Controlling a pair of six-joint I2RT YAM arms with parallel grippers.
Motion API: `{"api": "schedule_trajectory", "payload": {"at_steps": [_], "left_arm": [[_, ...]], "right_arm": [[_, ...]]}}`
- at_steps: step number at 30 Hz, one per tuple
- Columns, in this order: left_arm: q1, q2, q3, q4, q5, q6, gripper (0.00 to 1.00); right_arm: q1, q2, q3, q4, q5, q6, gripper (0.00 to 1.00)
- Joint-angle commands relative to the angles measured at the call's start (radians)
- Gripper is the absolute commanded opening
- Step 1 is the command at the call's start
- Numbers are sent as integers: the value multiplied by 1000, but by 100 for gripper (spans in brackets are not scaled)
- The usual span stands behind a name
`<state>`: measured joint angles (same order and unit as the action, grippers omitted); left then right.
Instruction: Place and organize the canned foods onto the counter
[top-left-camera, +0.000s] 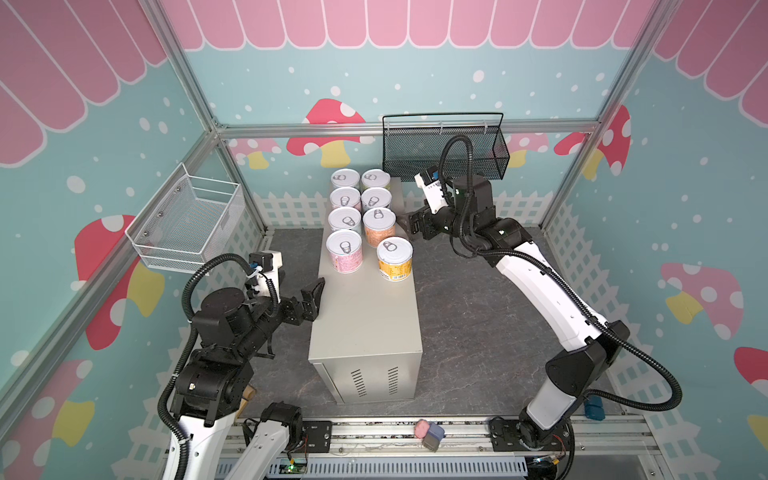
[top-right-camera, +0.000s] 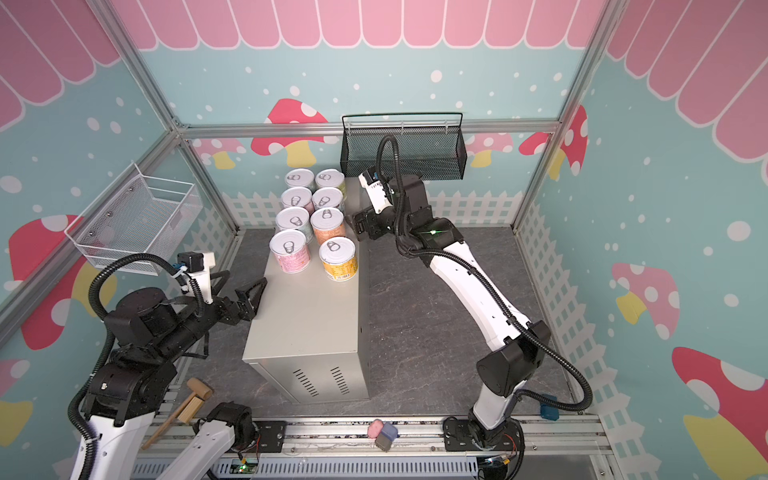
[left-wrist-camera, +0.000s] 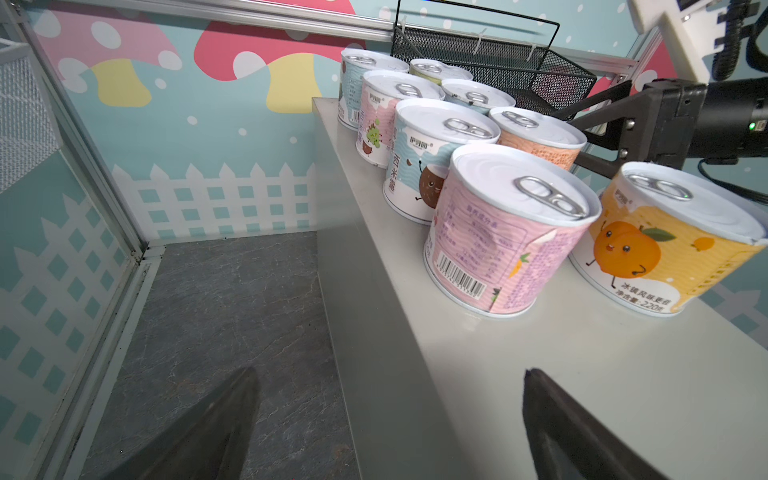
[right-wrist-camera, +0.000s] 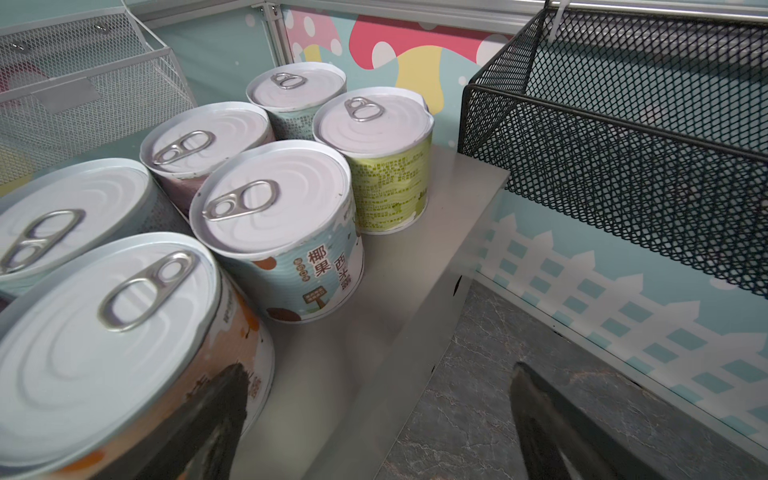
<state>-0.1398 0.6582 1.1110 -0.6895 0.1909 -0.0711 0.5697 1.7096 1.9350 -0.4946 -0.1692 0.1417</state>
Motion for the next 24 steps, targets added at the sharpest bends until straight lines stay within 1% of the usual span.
{"api": "schedule_trajectory", "payload": {"at_steps": [1, 17, 20, 24], "left_arm": [[-6, -2, -8, 13, -5, 23, 99], [-8, -8, -11, 14, -7, 23, 99], [-7, -8, -11, 13, -7, 22, 99], [-9, -7, -11, 13, -7, 22, 99]], "right_arm": [[5, -30, 11, 19, -25, -17, 99], [4, -35, -13, 42, -58, -52, 99], [4, -44, -23, 38, -32, -54, 99], [3, -60, -38, 14, 49, -47, 99]]}}
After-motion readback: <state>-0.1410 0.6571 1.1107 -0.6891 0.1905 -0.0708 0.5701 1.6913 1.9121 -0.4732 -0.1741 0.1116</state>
